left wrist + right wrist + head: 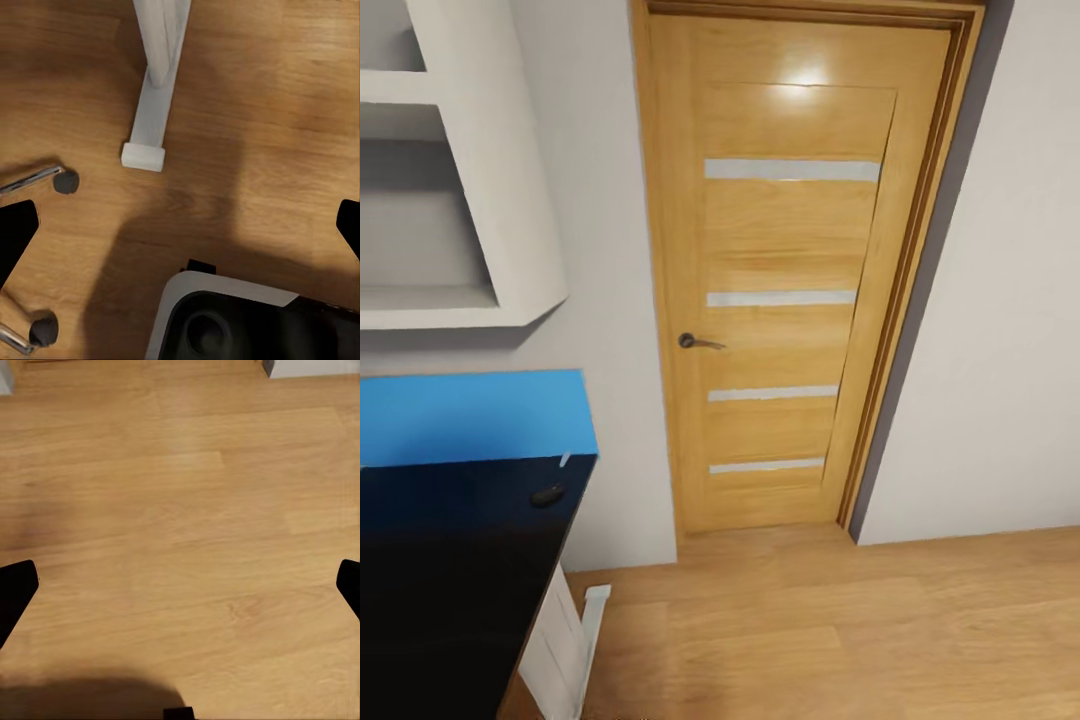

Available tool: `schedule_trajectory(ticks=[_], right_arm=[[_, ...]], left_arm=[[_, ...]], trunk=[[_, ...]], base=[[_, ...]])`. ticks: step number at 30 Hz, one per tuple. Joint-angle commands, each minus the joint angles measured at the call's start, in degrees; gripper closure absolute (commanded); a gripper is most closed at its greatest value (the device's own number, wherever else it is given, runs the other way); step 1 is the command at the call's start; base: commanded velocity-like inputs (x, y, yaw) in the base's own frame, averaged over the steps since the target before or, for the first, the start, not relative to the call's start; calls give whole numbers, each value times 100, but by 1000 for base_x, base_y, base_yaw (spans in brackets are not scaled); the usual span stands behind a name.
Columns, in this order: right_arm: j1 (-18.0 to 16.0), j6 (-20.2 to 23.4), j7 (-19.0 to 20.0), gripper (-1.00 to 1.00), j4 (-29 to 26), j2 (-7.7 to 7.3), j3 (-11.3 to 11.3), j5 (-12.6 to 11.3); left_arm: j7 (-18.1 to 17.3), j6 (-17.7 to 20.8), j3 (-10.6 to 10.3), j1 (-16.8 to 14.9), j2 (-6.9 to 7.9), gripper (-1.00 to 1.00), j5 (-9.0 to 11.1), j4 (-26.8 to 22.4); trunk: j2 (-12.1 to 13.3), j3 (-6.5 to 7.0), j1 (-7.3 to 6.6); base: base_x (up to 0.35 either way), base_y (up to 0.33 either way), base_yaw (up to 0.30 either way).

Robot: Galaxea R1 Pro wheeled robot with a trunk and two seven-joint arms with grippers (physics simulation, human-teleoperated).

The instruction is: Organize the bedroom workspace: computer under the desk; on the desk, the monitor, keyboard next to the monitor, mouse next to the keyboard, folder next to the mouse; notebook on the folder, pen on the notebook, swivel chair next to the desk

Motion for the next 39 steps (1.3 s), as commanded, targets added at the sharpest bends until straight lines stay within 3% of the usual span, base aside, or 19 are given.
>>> schedule_trajectory(ticks=[1, 15, 39], right_arm=[[-3, -13, -28, -100, 2, 1, 5, 11], [-3, -13, -28, -100, 2, 14, 5, 14], [-3, -4, -27, -100, 26, 28, 22, 15]], left_arm=[[-5, -12, 4, -1, 0, -100, 11, -4], [-6, -6, 4, -1, 2, -100, 12, -4], [1, -4, 4, -1, 6, -100, 12, -4]], trunk=[[-6, -7, 1], [-6, -7, 1], [-6, -7, 1]], base=[[11, -11, 277], [144, -2, 281], [7, 0, 286]])
